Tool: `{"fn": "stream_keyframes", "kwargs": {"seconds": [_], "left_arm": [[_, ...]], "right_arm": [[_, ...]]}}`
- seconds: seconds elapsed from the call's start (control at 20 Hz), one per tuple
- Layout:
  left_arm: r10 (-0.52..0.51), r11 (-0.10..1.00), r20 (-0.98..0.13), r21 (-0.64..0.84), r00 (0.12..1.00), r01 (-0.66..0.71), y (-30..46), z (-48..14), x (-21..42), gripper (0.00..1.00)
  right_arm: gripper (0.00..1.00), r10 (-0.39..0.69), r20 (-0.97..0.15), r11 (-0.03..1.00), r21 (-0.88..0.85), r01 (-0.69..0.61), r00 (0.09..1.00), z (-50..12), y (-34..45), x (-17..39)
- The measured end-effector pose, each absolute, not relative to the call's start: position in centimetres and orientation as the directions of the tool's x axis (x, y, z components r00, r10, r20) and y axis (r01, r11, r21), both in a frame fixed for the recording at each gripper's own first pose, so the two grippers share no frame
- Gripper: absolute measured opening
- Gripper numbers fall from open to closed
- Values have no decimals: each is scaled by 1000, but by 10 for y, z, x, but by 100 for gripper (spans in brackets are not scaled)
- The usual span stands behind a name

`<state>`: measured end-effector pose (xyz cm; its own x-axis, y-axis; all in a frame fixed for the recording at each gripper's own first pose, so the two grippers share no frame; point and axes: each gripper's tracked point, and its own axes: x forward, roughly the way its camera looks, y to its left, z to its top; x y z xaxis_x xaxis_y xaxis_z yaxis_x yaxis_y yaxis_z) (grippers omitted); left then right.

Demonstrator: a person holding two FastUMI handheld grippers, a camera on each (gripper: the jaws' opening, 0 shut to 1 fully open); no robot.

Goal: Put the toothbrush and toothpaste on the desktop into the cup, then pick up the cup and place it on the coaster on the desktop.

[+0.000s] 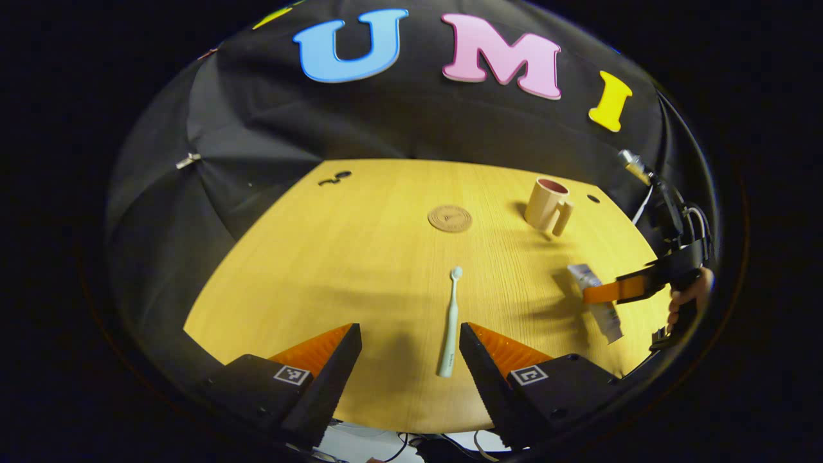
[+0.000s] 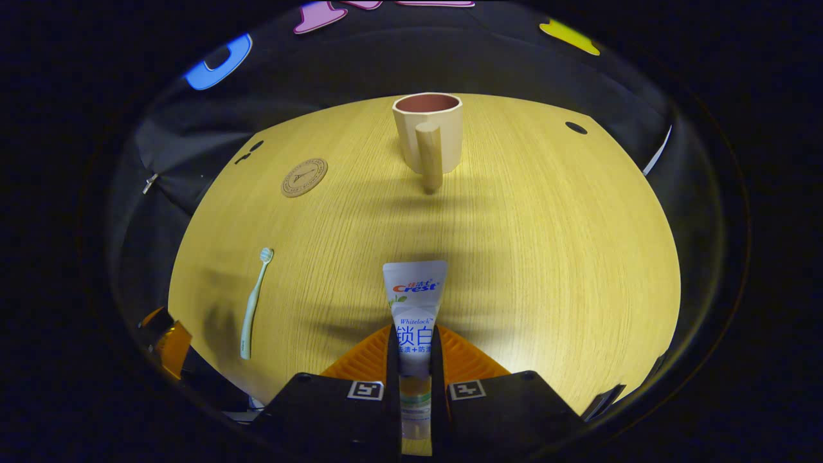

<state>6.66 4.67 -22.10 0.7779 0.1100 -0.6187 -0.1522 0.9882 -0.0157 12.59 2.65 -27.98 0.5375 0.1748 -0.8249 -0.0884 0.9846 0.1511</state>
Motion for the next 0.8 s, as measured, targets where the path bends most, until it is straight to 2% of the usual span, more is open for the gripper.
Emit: {"fn": "stream_keyframes", "kwargs": {"seconds": [0.15, 0.35, 0.5, 0.55, 0.6, 0.75, 0.8], "left_arm": [[55, 993, -680, -41, 731, -113, 33, -253, 90, 97], [35, 994, -728, -43, 685, -96, 24, -274, 113, 92], [9, 997, -759, -40, 651, -61, 13, -284, 124, 81], [-2, 998, -772, -46, 636, -53, 11, -290, 125, 87], [-2, 998, -786, -45, 619, -53, 10, -295, 126, 76], [28, 1000, -798, 18, 602, -24, 14, -300, 129, 75], [19, 1000, -807, 19, 591, -7, 12, -301, 128, 67]], "right_arm": [[22, 191, -806, 981, 172, -87, 561, -266, 16, 119], [22, 208, -790, 976, 207, -68, 577, -255, 3, 112], [22, 213, -779, 974, 217, -64, 590, -249, -5, 111], [22, 216, -775, 973, 221, -65, 594, -245, -7, 110], [22, 218, -771, 972, 224, -65, 598, -244, -8, 110], [22, 234, -759, 967, 244, -67, 608, -240, -11, 109], [22, 234, -756, 967, 245, -67, 611, -239, -12, 109]]}}
